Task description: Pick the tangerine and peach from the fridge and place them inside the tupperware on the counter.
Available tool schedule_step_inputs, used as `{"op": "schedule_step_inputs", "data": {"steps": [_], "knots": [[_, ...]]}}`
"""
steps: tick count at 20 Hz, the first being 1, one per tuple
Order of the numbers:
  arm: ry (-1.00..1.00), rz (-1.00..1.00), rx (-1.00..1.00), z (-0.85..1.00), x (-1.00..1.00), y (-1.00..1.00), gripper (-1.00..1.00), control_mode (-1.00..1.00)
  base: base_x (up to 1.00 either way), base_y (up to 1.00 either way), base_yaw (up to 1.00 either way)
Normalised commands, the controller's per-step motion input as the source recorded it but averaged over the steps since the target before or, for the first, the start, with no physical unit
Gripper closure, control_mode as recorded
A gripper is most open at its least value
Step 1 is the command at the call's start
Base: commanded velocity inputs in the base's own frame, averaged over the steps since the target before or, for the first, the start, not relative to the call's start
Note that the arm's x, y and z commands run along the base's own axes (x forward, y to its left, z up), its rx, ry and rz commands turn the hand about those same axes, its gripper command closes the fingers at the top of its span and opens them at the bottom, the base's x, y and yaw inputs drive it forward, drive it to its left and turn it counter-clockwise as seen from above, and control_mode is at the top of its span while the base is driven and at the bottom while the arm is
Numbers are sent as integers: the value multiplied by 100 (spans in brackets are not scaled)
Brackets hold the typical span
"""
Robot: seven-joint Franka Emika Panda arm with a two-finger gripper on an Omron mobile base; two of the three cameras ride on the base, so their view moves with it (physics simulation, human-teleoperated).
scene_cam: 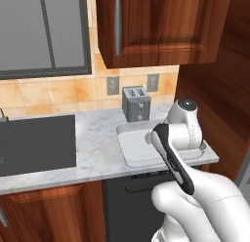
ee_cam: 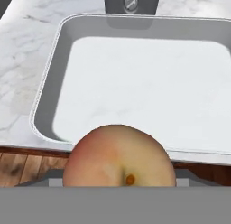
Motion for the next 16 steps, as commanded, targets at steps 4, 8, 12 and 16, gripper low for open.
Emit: {"op": "schedule_step_inputs", "data": {"steps": [4,8,12,16], "knots": [[4,0,0,-24,57,0,100,-100,0,0,0],[5,0,0,-26,42,0,100,-100,0,0,0],[5,0,0,-29,38,0,100,-100,0,0,0],[5,0,0,-28,39,0,100,-100,0,0,0]]}}
